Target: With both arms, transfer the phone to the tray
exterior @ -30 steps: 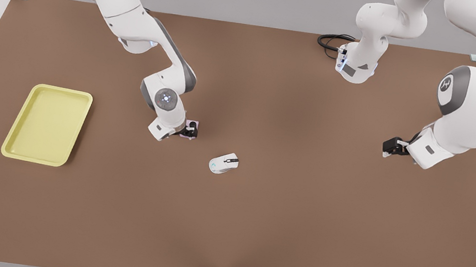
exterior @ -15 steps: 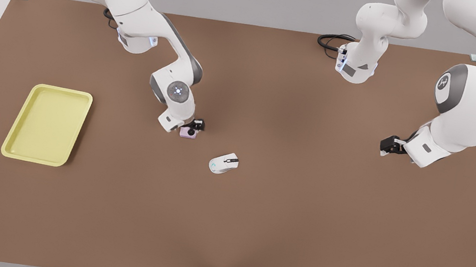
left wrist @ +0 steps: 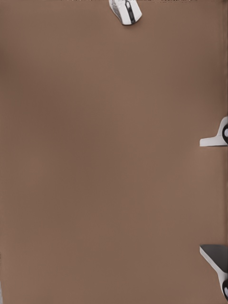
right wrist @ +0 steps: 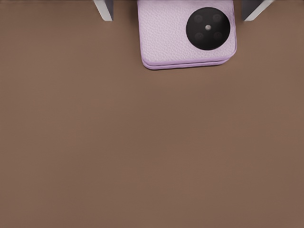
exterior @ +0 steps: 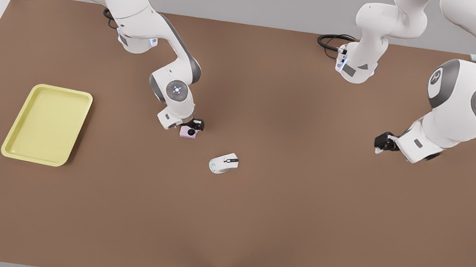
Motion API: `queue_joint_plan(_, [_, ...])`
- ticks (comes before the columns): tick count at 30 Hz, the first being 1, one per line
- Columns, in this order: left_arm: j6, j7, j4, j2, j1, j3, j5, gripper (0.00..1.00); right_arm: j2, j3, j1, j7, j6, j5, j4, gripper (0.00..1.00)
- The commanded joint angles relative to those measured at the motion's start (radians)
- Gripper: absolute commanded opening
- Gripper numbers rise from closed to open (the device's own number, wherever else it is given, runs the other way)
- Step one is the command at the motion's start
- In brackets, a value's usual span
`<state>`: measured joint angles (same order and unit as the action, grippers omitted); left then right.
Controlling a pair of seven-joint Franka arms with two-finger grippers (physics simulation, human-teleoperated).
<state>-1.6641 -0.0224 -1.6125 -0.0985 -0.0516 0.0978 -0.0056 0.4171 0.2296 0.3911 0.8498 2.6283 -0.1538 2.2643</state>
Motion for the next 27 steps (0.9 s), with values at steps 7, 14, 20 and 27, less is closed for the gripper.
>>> queue_joint_plan(7, [0.004, -0.025, 0.0, 0.005, 0.01, 0.005, 0.007, 1.0, 0.029, 0.004, 0.014, 0.055, 0.01, -0.001, -0.006, 1.0])
queue_joint_plan(14, [0.0, -0.024, 0.0, 0.002, 0.01, 0.006, 0.009, 1.0, 0.035, 0.004, 0.015, 0.035, 0.019, -0.001, -0.005, 1.0])
queue_joint_plan(20, [-0.002, -0.024, 0.0, 0.002, 0.01, 0.005, 0.009, 1.0, 0.035, 0.004, 0.015, 0.025, 0.019, -0.001, -0.011, 0.83])
queue_joint_plan(27, [0.003, -0.024, 0.0, 0.005, 0.01, 0.007, 0.009, 1.0, 0.034, 0.004, 0.014, 0.011, 0.019, -0.001, -0.014, 0.77])
